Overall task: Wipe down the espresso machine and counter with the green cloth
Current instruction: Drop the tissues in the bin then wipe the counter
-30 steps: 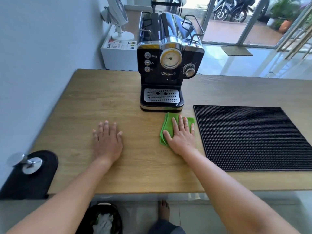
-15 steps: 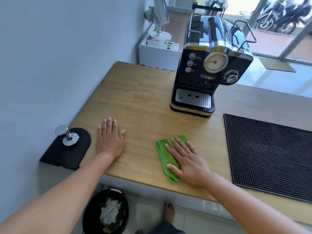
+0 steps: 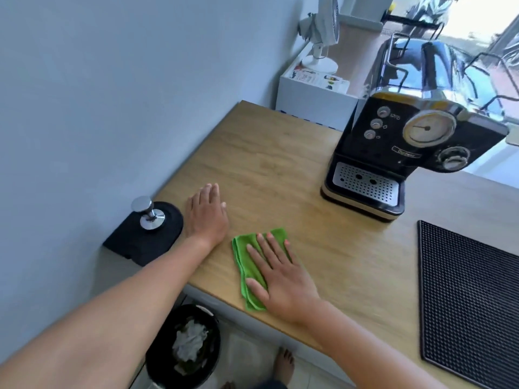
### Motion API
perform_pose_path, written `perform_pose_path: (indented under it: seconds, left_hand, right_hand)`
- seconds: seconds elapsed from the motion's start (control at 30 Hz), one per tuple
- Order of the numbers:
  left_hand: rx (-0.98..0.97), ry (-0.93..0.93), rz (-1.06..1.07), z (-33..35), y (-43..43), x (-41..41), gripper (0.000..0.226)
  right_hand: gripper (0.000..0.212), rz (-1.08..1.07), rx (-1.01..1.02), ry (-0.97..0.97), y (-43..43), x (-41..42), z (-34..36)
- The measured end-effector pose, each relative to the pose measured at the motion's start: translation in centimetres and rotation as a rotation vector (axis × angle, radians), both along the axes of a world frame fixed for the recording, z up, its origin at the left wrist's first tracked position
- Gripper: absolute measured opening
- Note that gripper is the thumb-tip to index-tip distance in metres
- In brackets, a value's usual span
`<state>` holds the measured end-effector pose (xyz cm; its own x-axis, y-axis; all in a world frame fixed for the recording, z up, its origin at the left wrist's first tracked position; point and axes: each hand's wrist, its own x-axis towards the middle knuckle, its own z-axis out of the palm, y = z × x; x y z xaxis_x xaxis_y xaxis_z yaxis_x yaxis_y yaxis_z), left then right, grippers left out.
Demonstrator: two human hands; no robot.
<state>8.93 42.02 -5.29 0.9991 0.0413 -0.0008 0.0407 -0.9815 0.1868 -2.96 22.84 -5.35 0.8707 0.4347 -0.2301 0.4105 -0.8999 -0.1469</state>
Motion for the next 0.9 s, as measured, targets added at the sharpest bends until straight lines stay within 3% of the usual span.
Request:
perform_pose_path:
  seconds: [0.1, 0.27, 0.37, 0.5, 0.63, 0.9]
  left_hand:
    - [-0.013, 0.054, 0.033, 0.2, 0.7, 2.2, 0.061]
    - [0.022, 0.099, 0.068, -1.3, 1.4, 4.3, 0.064]
    - [0.025, 0.083, 0.087, -1.5, 1.2, 5.2, 0.064]
    - [-0.014, 0.071, 0.086, -1.5, 2.0, 7.1, 0.062]
    - [0.011, 0.030, 0.064, -1.7, 2.6, 7.4, 0.060]
    - [0.021, -0.009, 0.069, -2.4, 2.6, 7.8, 0.060]
  right_hand:
    - [0.066, 0.054, -0.012, -0.014, -4.8, -0.1, 0.5]
    - [0.064, -0.379, -0.070, -0.063, -6.1, 8.5, -0.4]
    - [0.065, -0.470, 0.006, -0.088, -1.2, 12.0, -1.1]
    - [0.063, -0.119, 0.054, -0.069, 2.5, 9.4, -1.0]
    - [0.058, 0.114, 0.058, -0.050, -2.0, 6.3, -0.3]
    - [0.060, -0.434, 0.021, -0.109, -3.4, 21.0, -0.9]
